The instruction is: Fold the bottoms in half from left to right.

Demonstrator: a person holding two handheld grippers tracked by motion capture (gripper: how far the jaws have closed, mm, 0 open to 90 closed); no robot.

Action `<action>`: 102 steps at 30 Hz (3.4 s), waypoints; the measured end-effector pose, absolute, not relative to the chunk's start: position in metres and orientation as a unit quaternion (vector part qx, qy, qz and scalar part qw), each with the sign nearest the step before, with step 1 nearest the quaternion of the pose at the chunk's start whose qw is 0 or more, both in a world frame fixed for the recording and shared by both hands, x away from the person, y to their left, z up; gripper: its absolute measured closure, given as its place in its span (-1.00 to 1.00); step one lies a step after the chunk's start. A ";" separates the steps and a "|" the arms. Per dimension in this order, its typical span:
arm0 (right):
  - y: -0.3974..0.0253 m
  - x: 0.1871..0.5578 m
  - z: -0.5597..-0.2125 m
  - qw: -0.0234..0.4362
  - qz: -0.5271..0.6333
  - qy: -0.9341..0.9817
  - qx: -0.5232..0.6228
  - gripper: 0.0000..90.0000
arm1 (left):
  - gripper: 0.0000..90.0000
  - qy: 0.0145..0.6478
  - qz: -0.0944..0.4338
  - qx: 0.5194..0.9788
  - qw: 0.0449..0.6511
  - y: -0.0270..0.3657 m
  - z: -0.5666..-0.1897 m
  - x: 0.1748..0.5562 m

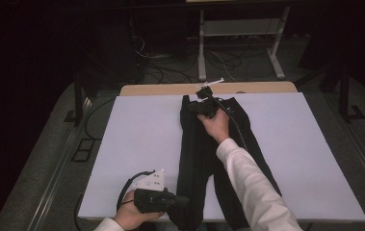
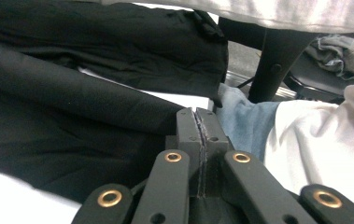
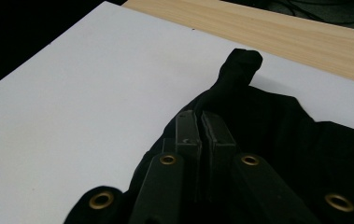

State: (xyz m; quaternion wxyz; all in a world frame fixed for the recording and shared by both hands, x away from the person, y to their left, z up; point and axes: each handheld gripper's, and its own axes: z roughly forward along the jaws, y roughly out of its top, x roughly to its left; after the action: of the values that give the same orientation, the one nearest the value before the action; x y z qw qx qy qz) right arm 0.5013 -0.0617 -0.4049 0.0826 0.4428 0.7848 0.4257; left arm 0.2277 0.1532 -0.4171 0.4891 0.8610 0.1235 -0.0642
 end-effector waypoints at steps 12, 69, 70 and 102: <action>-0.079 0.499 -0.402 0.086 0.424 0.781 0.451 0.88 | 0.98 0.104 -0.080 0.857 0.499 0.130 -0.413 0.230; -0.161 0.510 -0.396 0.092 0.391 0.793 0.458 0.88 | 0.98 0.075 -0.113 0.868 0.477 0.017 -0.408 0.244; -0.162 0.510 -0.396 0.092 0.390 0.794 0.458 0.88 | 0.98 0.075 -0.112 0.869 0.476 0.015 -0.408 0.244; -0.211 0.513 -0.398 0.093 0.386 0.801 0.449 0.88 | 0.98 0.090 -0.124 0.878 0.453 -0.056 -0.416 0.248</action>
State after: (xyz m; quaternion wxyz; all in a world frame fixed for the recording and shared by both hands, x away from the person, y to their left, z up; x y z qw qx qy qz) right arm 0.5125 -0.2115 -0.3979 0.0927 0.4486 0.8010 0.3855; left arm 0.2481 -0.0563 -0.4164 0.4525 0.8784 0.0905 -0.1243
